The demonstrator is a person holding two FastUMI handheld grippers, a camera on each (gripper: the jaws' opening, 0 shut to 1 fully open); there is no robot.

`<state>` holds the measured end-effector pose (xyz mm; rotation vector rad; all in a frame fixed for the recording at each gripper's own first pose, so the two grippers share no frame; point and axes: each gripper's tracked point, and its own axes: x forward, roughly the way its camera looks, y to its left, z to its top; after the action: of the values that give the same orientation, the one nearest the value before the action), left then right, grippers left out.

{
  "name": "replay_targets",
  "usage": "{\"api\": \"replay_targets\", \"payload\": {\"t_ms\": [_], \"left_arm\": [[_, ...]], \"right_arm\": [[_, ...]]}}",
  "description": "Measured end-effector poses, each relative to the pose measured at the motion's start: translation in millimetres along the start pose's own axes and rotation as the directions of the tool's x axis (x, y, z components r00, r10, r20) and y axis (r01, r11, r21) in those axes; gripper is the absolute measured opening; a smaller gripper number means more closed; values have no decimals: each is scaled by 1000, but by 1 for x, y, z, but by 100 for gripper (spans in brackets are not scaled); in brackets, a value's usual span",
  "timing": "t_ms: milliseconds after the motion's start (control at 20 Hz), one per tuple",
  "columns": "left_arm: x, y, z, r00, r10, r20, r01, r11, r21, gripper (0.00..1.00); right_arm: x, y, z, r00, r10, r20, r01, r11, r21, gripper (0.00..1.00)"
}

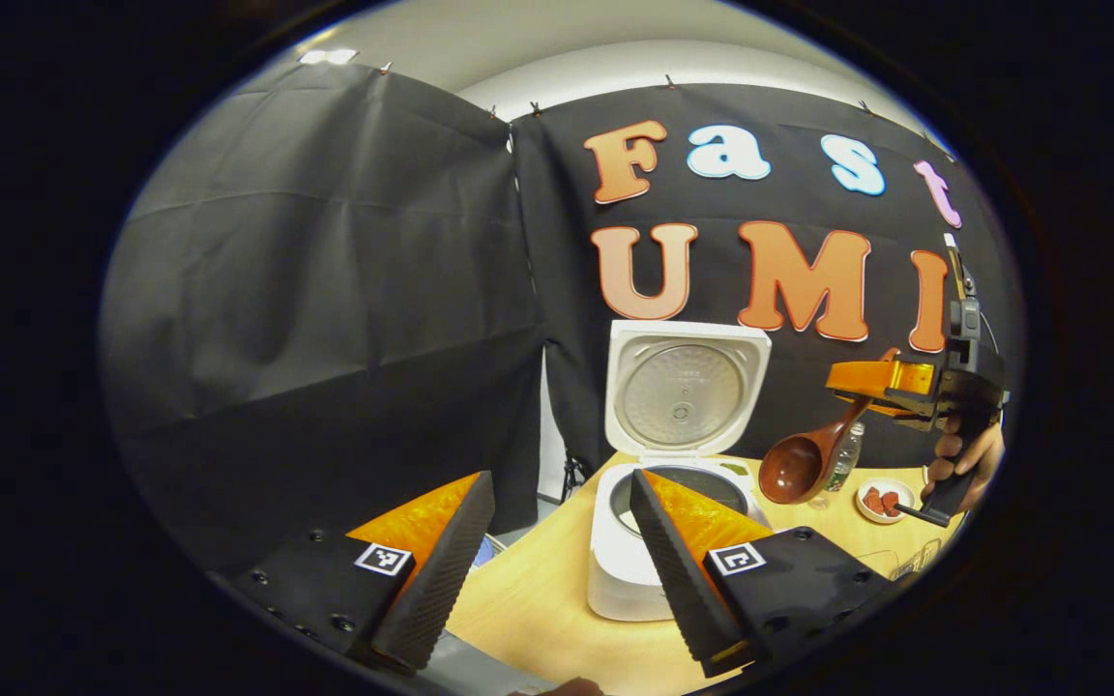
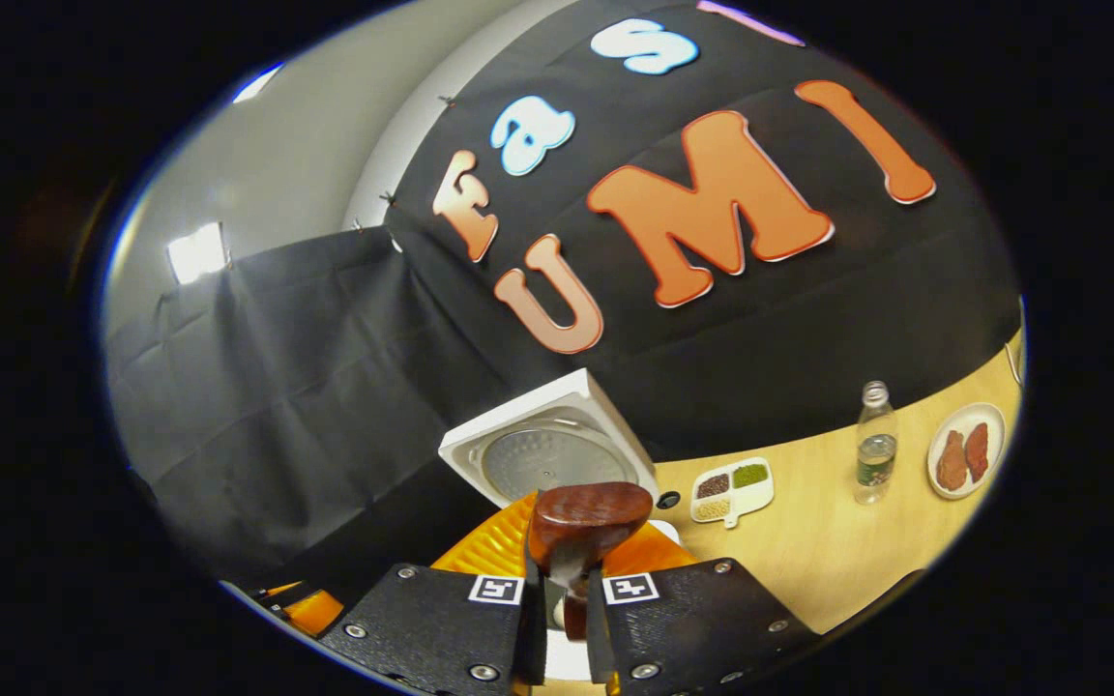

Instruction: Close the left gripper, press the button to open the rice cooker; take a wooden spoon from the chopstick holder with the right hand, scoop a spoonful of rice and pour it into the rice cooker, then put the wooden spoon back into the chopstick holder.

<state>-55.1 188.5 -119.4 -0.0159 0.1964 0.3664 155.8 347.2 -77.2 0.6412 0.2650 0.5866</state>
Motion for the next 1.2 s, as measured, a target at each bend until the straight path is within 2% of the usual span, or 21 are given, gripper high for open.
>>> {"api": "replay_targets", "payload": {"t_ms": [250, 550, 950, 1200], "left_arm": [[-11, -41, -2, 999, -45, -12, 45, 999, 15, 96], [-22, -90, -7, 995, -98, -36, 99, 995, 30, 96], [-23, -145, -3, 987, -158, -43, 160, 985, 57, 96], [-33, -171, 1, 983, -180, -36, 182, 981, 68, 96]], "right_arm": [[-92, -76, 32, 992, -122, 35, 118, 988, 101, 16], [-175, -158, 32, 963, -265, 51, 259, 960, 103, 16], [-272, -252, 21, 897, -437, 71, 430, 898, 92, 16], [-311, -289, 10, 866, -497, 58, 492, 866, 84, 16]]}}
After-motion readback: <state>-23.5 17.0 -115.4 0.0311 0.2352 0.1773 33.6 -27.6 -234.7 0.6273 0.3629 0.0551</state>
